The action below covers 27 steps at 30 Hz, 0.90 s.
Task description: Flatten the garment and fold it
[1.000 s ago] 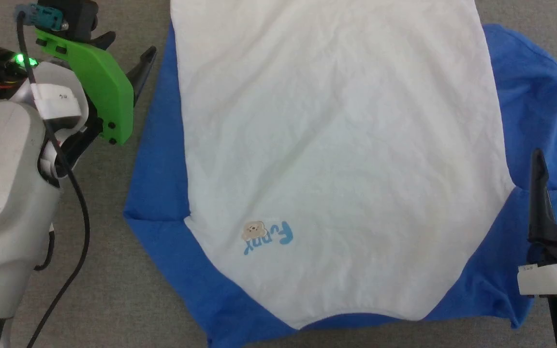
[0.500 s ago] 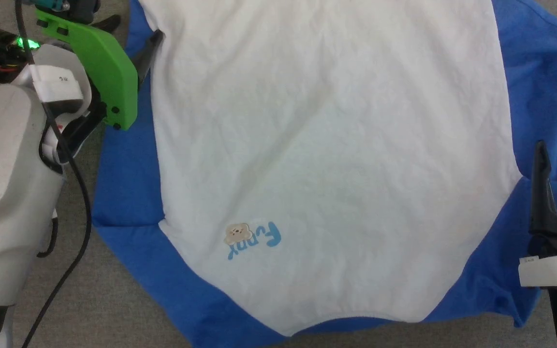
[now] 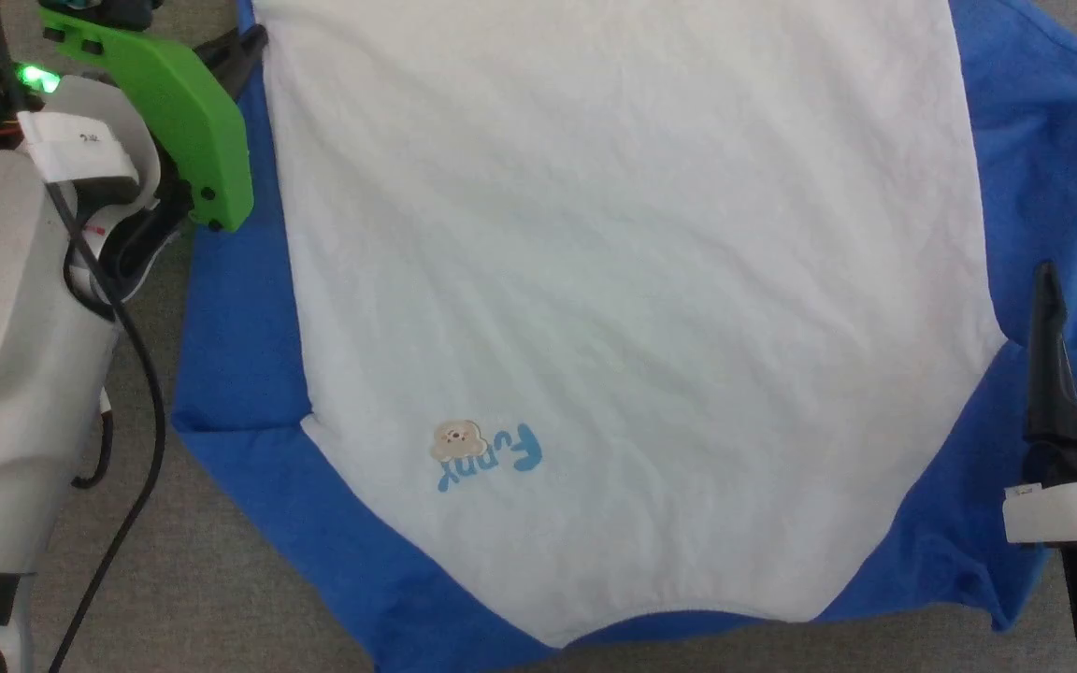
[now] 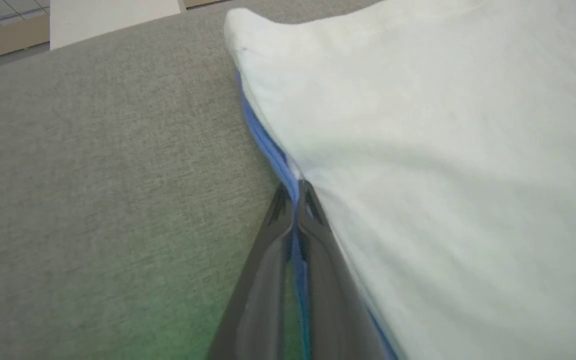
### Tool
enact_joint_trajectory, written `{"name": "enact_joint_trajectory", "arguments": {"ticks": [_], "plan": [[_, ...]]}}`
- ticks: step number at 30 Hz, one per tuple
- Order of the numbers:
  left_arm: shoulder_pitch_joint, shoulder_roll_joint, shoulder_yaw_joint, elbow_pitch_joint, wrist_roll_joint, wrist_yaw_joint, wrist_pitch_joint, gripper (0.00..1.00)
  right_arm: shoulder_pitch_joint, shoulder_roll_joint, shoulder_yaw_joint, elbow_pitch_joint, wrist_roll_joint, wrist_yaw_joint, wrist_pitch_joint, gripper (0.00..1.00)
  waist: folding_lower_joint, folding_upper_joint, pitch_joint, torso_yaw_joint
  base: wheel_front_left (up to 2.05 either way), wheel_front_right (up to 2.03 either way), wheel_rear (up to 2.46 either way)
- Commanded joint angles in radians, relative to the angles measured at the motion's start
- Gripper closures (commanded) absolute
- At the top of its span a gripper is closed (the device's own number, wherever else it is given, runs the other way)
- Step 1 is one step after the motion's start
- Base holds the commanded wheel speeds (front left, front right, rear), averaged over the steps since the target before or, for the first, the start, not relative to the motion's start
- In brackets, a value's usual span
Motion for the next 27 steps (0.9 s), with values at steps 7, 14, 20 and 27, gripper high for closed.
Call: {"name": "enact_joint_trajectory", "arguments": {"ticks": [7,14,20,27], "plan": [[0.024,0.000,0.038,0.018,-0.040,0.026,-0.029,1.00,-0.006,0.001,-0.010,0.010,0.002,-0.002,0.002,0.00,-0.0001,-0.0001,-0.046,0.014,0.00,0.00,0.00],[0.083,-0.004,0.063,0.016,-0.065,0.056,-0.068,1.00,0.011,0.001,-0.009,0.013,0.003,-0.002,0.004,0.00,-0.0001,-0.0001,-0.085,0.030,0.00,0.00,0.00],[0.153,-0.015,0.083,0.010,-0.085,0.069,-0.127,1.00,0.026,0.001,-0.009,0.007,-0.001,-0.002,0.013,0.00,-0.0001,-0.0001,-0.107,0.044,0.00,0.00,0.00],[0.215,-0.025,0.120,-0.008,-0.112,0.076,-0.213,1.00,0.033,0.001,-0.002,-0.004,-0.008,-0.002,0.023,0.00,-0.0001,-0.0001,-0.120,0.053,0.00,0.00,0.00]]}}
